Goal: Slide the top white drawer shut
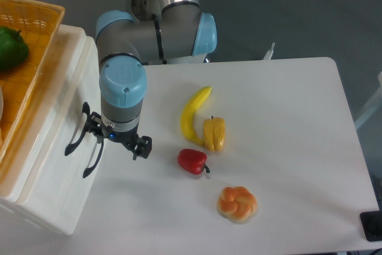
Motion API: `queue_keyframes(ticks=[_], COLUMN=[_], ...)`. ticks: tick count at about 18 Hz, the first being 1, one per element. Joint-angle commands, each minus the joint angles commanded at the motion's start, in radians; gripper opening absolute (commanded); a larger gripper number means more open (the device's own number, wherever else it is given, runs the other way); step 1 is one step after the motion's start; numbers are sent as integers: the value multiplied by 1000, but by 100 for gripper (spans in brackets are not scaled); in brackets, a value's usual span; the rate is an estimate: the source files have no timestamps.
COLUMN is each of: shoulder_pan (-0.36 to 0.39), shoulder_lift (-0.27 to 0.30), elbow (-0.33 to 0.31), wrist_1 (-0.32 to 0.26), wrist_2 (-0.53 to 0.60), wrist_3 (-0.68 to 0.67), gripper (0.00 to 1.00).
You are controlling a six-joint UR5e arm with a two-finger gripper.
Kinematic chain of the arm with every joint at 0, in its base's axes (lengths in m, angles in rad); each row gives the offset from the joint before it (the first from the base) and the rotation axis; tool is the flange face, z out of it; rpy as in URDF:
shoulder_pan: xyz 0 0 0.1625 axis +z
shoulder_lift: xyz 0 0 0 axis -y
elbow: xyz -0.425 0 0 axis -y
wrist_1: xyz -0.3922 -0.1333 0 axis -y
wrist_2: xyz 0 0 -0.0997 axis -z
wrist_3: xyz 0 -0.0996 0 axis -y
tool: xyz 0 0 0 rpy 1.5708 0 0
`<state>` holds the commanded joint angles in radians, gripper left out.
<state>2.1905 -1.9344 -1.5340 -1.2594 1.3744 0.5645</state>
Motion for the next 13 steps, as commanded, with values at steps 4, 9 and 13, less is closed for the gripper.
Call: queue_keyframes(ticks=[4, 9, 13], shoulder_pan=[24, 83, 146], shoulder_lift=[2, 5, 14], elbow=[14, 51, 58], wrist_1=[2, 5, 5], wrist_2=[6, 24, 81], wrist_3=[8, 12, 151], gripper=[100, 100, 100])
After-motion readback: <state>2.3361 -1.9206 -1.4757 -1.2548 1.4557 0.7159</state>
